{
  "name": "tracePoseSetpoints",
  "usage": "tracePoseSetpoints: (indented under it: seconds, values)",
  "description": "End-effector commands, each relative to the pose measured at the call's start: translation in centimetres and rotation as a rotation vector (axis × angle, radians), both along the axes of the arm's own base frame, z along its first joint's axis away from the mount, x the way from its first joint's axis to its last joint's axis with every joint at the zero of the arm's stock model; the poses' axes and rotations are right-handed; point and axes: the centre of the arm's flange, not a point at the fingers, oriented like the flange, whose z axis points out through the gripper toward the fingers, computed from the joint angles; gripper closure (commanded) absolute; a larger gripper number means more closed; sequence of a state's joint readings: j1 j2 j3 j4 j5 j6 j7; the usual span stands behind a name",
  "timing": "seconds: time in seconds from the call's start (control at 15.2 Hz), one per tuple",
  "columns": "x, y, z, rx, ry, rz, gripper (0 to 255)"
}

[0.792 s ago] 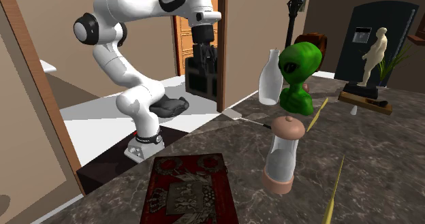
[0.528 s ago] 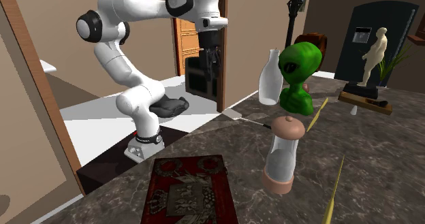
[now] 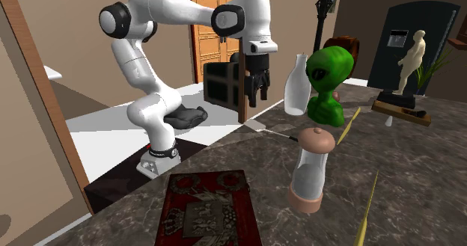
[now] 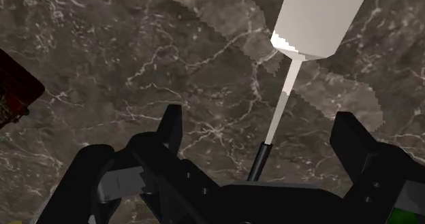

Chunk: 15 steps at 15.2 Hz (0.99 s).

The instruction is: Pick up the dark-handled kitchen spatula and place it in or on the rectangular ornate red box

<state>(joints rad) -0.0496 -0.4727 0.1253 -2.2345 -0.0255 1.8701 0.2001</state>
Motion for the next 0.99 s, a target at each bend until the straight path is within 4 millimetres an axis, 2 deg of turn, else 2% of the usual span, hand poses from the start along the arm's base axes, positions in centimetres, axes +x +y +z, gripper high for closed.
tracePoseSetpoints:
  seconds: [0.0, 0.4, 0.92]
  values:
    - [2.4, 0.4, -2.0, 0.019, 0.01, -0.045, 0]
    - [8.6, 1.4, -6.5, 0.07, 0.038, -0.167, 0]
    - [8.9, 1.3, -10.5, 0.07, 0.038, -0.167, 0]
